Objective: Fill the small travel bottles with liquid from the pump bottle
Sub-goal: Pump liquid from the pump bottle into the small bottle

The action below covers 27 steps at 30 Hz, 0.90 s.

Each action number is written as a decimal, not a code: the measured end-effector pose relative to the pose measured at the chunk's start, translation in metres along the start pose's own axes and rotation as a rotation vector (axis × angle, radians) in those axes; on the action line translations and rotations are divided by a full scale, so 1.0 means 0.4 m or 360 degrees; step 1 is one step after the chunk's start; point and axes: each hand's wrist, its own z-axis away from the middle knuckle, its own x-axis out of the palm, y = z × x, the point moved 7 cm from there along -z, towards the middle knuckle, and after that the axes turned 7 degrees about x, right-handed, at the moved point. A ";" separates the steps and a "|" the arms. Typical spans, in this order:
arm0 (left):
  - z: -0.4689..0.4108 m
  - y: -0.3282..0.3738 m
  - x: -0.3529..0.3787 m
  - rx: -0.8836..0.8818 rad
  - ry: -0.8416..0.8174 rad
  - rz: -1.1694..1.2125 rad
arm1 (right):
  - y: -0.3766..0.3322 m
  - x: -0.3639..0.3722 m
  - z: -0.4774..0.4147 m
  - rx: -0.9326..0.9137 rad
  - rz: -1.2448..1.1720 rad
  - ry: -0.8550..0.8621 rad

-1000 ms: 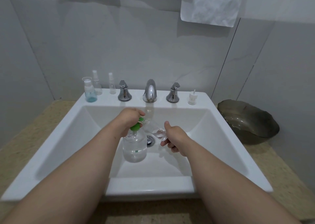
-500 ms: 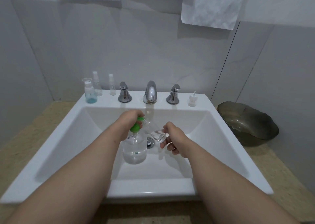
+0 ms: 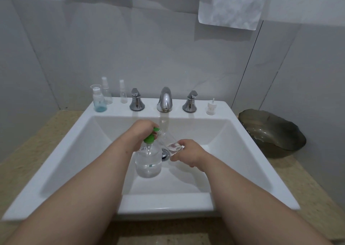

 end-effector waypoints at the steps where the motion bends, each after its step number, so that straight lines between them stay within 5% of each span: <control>1: 0.003 0.005 0.001 0.0013 -0.0002 -0.0009 | 0.000 0.001 0.000 -0.0013 0.0017 -0.0001; 13: -0.002 0.002 -0.006 0.0031 0.0019 -0.0115 | 0.010 0.004 -0.005 -0.0007 0.0066 -0.0020; 22: 0.003 -0.002 0.000 -0.0058 -0.0050 0.0328 | 0.009 0.002 -0.013 -0.0021 -0.0018 -0.0025; 27: 0.001 -0.003 -0.003 -0.0038 0.0012 0.0153 | 0.012 0.003 -0.018 -0.0025 -0.0031 -0.0019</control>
